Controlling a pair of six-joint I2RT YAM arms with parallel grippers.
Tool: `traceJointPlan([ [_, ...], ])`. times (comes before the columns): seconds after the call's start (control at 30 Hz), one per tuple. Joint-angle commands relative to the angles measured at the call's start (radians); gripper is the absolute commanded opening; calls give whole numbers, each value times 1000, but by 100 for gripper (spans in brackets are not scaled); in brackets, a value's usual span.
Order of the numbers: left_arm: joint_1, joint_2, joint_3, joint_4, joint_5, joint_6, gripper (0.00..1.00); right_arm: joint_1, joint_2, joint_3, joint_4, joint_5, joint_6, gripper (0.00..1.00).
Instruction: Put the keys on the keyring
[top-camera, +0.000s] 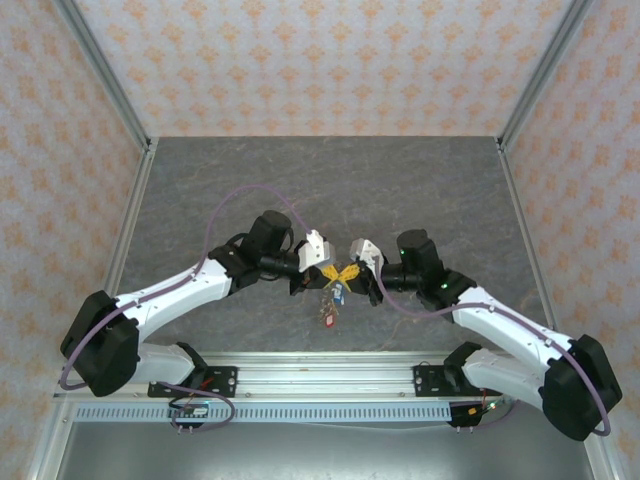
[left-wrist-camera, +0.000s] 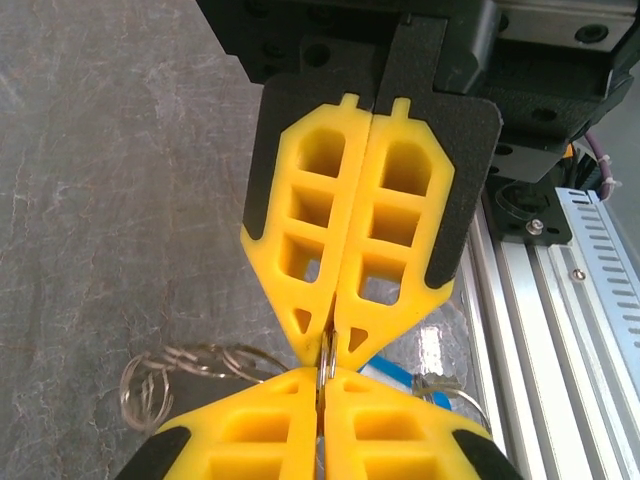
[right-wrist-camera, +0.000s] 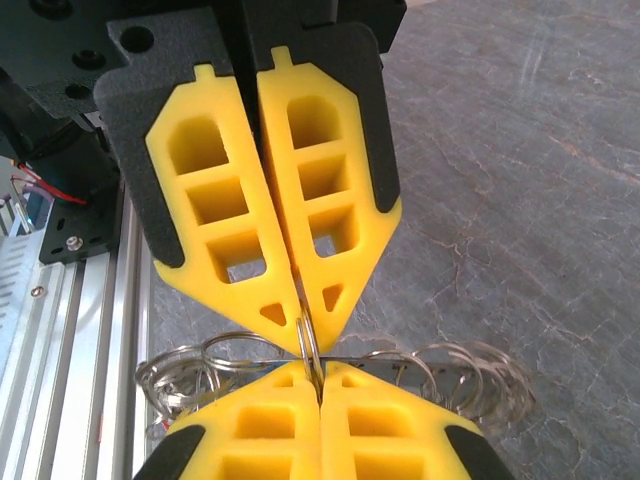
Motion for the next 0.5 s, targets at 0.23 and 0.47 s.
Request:
traceJointPlan([
  [0.23, -7, 9, 89, -184, -56, 98, 13, 0, 20, 151, -233, 51, -114, 0],
  [0.47, -22, 32, 113, -183, -35, 104, 17, 16, 39, 187, -268, 69, -123, 0],
])
